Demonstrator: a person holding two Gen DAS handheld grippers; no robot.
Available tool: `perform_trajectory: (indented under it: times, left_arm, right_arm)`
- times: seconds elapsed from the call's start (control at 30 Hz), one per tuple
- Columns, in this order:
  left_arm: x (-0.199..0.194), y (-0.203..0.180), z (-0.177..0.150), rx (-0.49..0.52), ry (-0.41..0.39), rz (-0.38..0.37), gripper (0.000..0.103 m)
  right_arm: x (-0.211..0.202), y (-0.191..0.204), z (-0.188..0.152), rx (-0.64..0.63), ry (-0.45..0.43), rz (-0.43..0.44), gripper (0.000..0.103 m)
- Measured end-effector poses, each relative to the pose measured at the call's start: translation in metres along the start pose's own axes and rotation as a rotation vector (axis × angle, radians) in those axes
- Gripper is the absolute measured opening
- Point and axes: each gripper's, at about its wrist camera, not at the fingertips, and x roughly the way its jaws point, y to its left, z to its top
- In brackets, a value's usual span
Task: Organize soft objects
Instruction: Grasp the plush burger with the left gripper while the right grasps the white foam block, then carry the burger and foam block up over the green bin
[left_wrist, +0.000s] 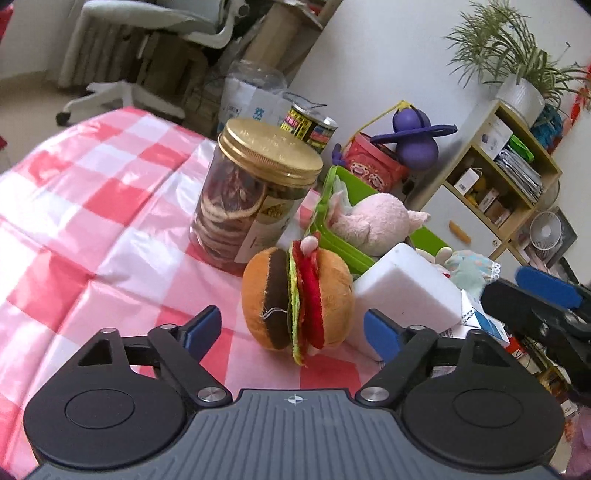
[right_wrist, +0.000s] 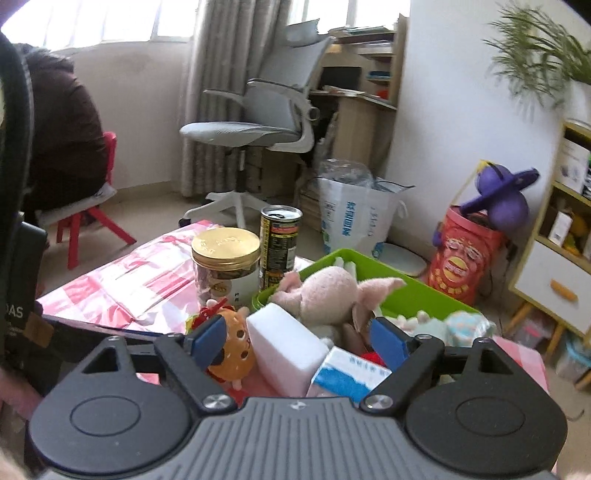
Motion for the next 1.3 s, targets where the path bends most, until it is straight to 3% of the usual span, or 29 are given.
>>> perform_trajectory:
  times: [0.27,0.4,0.63,0.87,1.0,1.3]
  left_arm:
    - [0.007,0.002,-0.002,-0.052,0.016,-0.024,0.063]
    - [0.008,0.001,-0.003,-0.047,0.012,-0.026,0.060]
    - [0.008,0.000,-0.003,-0.034,0.013,-0.024,0.058]
    - [0.007,-0.003,-0.002,-0.019,0.016,-0.016,0.049]
    - [0.005,-0.003,0.000,-0.014,0.020,-0.007,0.047]
    - [-0.009,0.003,0.008,-0.020,0.011,0.009,0.044]
  right_arm:
    - [0.032,-0.002,0.014,-0.125,0.077,0.107,0.050]
    - [0.049,0.002,0.016,-0.196,0.153,0.103,0.042]
    - [0.062,0.007,0.009,-0.233,0.198,0.088,0.032]
    - [0.061,0.008,0.008,-0.231,0.187,0.043,0.017]
    - [0.056,0.010,0.006,-0.236,0.177,0.032,0.015]
    - [0.033,-0.001,0.018,-0.106,0.112,0.047,0.014]
